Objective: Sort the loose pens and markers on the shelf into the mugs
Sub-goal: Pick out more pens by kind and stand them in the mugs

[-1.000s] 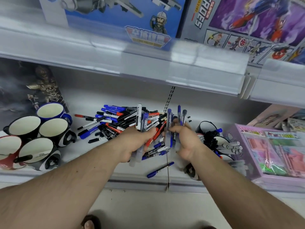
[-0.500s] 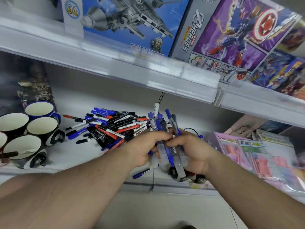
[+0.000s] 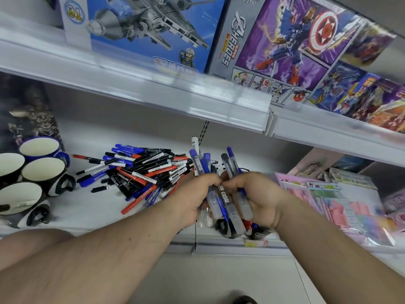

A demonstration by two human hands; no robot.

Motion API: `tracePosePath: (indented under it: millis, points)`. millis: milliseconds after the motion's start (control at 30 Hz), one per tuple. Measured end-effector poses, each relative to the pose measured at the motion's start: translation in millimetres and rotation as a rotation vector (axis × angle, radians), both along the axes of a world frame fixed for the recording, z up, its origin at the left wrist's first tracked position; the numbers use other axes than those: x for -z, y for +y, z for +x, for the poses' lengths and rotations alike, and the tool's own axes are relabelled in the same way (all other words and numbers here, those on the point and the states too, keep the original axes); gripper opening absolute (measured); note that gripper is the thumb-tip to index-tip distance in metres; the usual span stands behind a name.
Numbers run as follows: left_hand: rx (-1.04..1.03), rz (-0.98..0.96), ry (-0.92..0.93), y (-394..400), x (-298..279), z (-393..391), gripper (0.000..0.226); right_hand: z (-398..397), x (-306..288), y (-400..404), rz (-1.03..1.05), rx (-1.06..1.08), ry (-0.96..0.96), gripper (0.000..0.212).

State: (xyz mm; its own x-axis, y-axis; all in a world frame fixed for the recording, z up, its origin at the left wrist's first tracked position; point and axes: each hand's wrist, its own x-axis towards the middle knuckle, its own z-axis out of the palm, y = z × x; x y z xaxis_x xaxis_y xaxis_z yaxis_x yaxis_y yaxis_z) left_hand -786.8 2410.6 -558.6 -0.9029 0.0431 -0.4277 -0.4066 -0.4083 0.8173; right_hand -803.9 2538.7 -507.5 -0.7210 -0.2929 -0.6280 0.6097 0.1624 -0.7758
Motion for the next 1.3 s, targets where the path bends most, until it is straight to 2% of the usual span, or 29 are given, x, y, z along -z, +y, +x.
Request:
tracePosePath:
  millis: [133,200,300,400,533,567,600,667,767,867,1100,1267,1300]
  points:
    - [0.014,0.070,-0.033,-4.5,-0.8,-5.6,0.026,-1.9,-3.1,18.5,-0.221,-0.002,-0.135,0.025]
    - [-0.006,0.106,-0.046,-6.4,-1.5,-8.4,0.022,-2.9,-1.6,25.1,-0.240,-0.018,-0.129,0.022]
    - [-0.089,0.170,-0.099,-12.4,-3.5,-13.8,0.003,-5.3,-0.7,32.6,-0.116,0.041,-0.069,0.026]
    - [-0.163,0.233,-0.125,-20.8,-5.1,-18.4,0.013,0.8,-2.3,37.1,0.116,0.121,0.033,0.023]
    - [-0.037,0.231,-0.117,-12.5,-4.0,-12.4,0.004,15.7,-0.8,23.3,0.243,0.043,0.227,0.013]
    - [0.006,0.225,-0.107,-7.5,-4.3,-10.0,0.003,18.4,0.5,16.4,0.364,-0.032,0.316,0.007]
    - [0.040,0.218,-0.093,-3.1,-3.9,-8.3,0.005,18.6,3.3,11.5,0.567,-0.126,0.439,0.007]
    - [0.081,0.201,-0.046,5.8,-2.6,-6.4,0.011,19.0,7.7,4.9,0.970,-0.334,0.688,0.016]
    - [0.071,0.187,-0.022,13.4,4.8,-4.3,0.006,22.1,8.0,2.8,1.276,-0.490,0.770,0.028]
    - [0.055,0.182,-0.058,16.8,10.2,-2.1,0.007,27.8,7.8,-3.3,1.477,-0.577,0.822,0.038]
    - [-0.006,0.167,-0.185,16.6,16.2,-0.5,0.027,34.7,14.4,-21.2,1.565,-0.714,0.807,0.054]
    - [-0.019,0.162,-0.198,12.3,11.2,-4.3,0.003,32.8,7.0,-17.0,1.460,-0.739,0.773,0.055]
    - [-0.021,0.169,-0.191,11.3,10.1,-5.5,0.006,30.9,0.2,-13.3,1.408,-0.737,0.763,0.053]
